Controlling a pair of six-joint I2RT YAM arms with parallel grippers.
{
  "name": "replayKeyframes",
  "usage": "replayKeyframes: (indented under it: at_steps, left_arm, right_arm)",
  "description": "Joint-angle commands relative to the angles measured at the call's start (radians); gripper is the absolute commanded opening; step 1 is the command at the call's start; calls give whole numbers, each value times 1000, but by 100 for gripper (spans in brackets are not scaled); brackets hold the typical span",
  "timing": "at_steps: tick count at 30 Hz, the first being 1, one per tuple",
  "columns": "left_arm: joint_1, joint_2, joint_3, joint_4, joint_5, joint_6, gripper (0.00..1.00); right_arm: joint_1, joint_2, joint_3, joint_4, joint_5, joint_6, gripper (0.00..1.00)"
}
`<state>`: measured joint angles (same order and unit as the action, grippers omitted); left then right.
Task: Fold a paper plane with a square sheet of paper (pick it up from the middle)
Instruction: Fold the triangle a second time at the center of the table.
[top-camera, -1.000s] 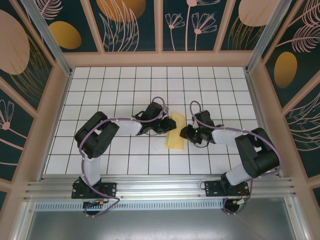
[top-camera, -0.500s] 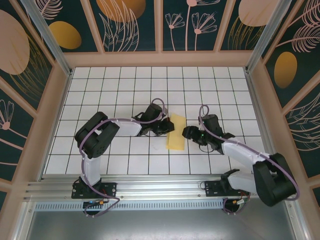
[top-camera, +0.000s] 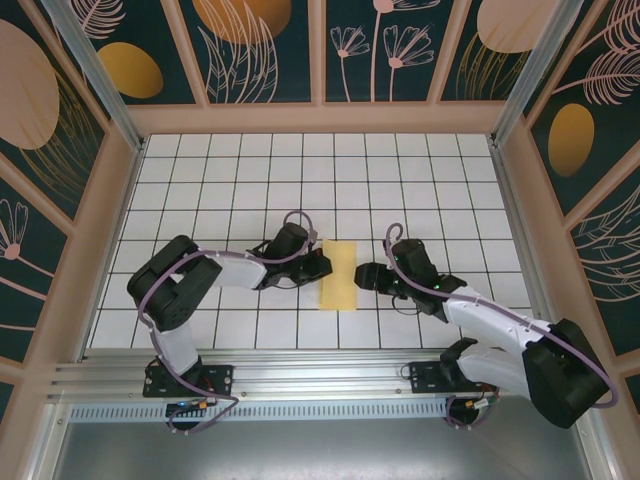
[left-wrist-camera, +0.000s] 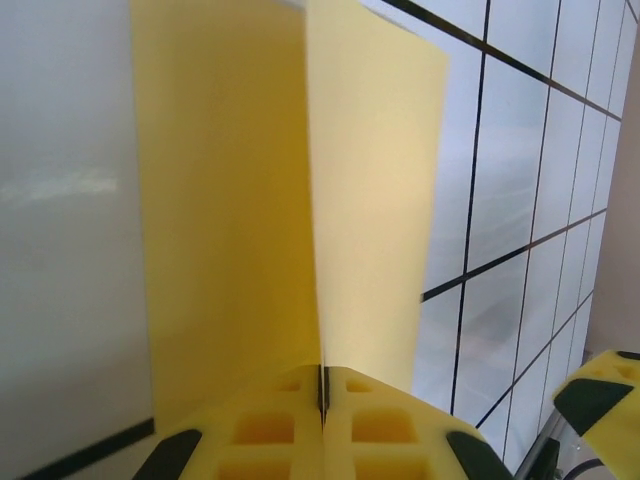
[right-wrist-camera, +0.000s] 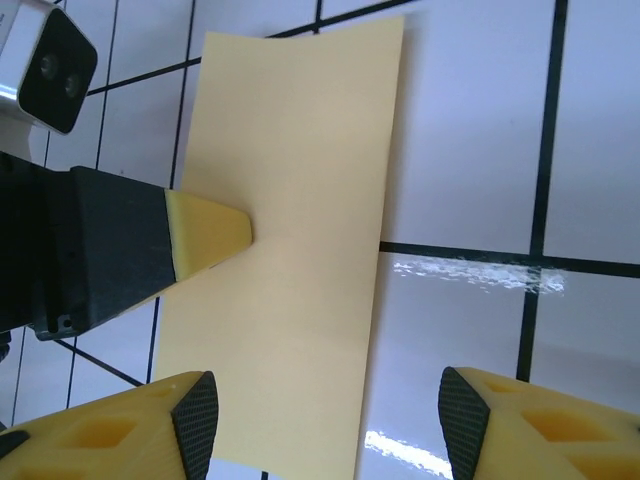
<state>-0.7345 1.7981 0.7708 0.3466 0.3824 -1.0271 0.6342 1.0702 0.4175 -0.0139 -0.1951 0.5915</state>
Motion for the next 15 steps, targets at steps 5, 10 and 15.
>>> replayKeyframes:
  at_steps: [5,10,15]
  left_arm:
    - [7,-36,20,-6,-22,26,0]
    - [6,-50,-9,8,-42,12,0]
    - [6,-68,-20,-1,-27,12,0]
  right_arm:
    - [205,-133,-98,119,308,-133,65]
    - [346,-140,-114,199,396,-267,65]
    - [545,-84,-86,222,557,-414,67]
